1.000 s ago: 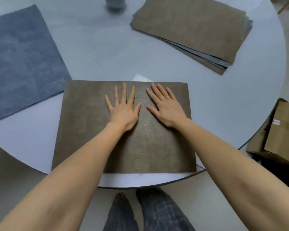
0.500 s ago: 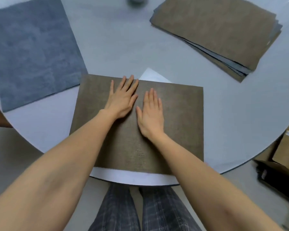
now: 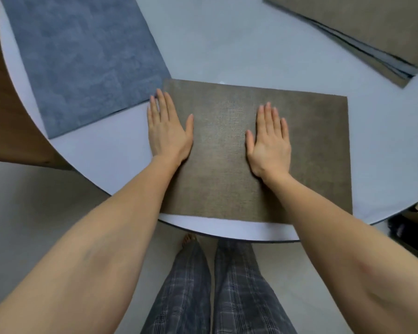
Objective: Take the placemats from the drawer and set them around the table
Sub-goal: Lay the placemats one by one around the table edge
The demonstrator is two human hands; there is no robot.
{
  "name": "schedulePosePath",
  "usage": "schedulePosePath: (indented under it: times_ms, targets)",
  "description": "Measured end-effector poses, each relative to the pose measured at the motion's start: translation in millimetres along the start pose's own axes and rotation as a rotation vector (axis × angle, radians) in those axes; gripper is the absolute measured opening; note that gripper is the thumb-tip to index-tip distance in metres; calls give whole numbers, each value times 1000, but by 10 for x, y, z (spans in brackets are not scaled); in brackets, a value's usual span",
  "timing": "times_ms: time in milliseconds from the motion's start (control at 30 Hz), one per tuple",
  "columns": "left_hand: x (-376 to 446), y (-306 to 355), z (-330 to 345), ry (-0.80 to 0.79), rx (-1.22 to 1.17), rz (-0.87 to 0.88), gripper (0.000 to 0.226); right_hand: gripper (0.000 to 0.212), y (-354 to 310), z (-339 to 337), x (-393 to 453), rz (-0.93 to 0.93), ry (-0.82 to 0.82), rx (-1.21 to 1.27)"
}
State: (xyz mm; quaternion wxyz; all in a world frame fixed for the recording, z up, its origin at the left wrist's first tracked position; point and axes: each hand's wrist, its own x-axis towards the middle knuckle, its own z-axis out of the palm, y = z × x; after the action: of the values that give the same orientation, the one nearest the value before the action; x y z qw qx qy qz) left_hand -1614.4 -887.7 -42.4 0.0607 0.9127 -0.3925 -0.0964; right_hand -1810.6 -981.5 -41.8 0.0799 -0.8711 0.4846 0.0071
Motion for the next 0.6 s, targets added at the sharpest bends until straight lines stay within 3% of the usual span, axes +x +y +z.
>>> schedulePosePath:
  times_ms: [233,367,467,533,600]
  targets:
    - [-1078,-272,95,-54,32,299,73,60,-49,10,-33,69,12,-42]
    - [-1185,-361,155,-44,30,304,70,63,-357,83,-226,238,27,8]
    - [-1165,-348,157,-38,25,309,67,67,-742,243,-663,-3,14,24]
    - [-1172,-355,150,-29,28,308,66,65,-663,257,-877,-204,-37,-3]
    - [-1183,-351,133,-27,33,301,65,62,-349,195,-985,-218,-49,-17]
